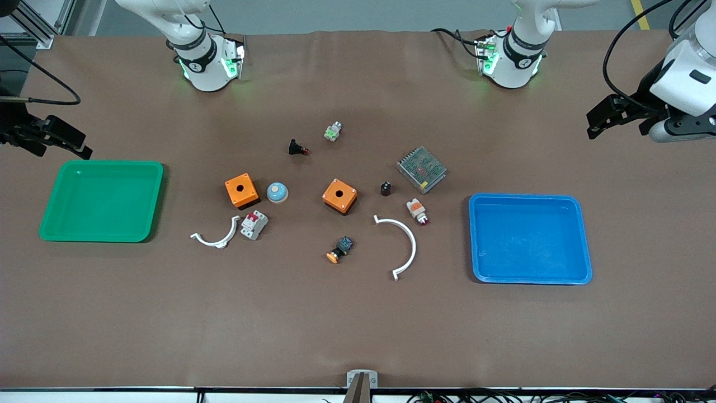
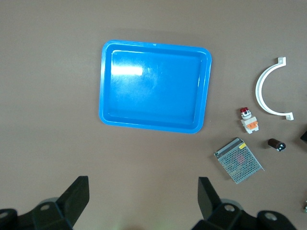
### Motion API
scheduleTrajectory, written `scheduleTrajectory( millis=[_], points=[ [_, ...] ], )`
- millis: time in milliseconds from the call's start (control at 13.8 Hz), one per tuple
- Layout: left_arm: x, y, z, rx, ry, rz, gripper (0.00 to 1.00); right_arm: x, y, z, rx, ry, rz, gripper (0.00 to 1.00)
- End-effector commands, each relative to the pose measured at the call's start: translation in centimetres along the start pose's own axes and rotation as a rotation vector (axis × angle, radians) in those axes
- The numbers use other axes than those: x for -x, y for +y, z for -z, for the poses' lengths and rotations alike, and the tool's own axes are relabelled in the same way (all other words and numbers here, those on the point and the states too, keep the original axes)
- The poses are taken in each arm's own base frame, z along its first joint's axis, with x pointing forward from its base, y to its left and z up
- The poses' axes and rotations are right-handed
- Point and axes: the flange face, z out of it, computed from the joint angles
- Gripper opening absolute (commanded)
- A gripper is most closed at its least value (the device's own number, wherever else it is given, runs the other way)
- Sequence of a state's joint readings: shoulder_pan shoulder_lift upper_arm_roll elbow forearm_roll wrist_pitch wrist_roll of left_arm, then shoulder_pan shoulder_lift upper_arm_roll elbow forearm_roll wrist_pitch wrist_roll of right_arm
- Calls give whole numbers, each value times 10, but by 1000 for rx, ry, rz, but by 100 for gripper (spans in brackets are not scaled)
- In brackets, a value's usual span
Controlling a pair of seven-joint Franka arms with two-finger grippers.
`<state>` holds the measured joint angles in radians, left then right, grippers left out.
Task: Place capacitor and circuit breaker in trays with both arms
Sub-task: 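Move the left gripper toward the black capacitor while the right gripper starts reaching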
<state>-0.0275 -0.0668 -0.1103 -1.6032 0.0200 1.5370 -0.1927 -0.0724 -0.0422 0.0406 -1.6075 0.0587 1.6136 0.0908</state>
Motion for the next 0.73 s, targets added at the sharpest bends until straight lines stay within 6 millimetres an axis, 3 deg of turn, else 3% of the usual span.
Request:
scheduleTrajectory(
  millis=[0,218,364,655],
  points=[
    [1,2,4,-4,-14,-24,100,1,3,6,12,-3,-8,100],
    [1,15,0,-3,-19,-42,100,0,4,4,12,-7,-11,100],
    [-8,53,-22,-7,-57,-91,100,-1,5,1,13,-16,-13,100],
    [-31,138,-102,20,-90,-117,100,-1,9,-1,12,-22,-20,100]
  ],
)
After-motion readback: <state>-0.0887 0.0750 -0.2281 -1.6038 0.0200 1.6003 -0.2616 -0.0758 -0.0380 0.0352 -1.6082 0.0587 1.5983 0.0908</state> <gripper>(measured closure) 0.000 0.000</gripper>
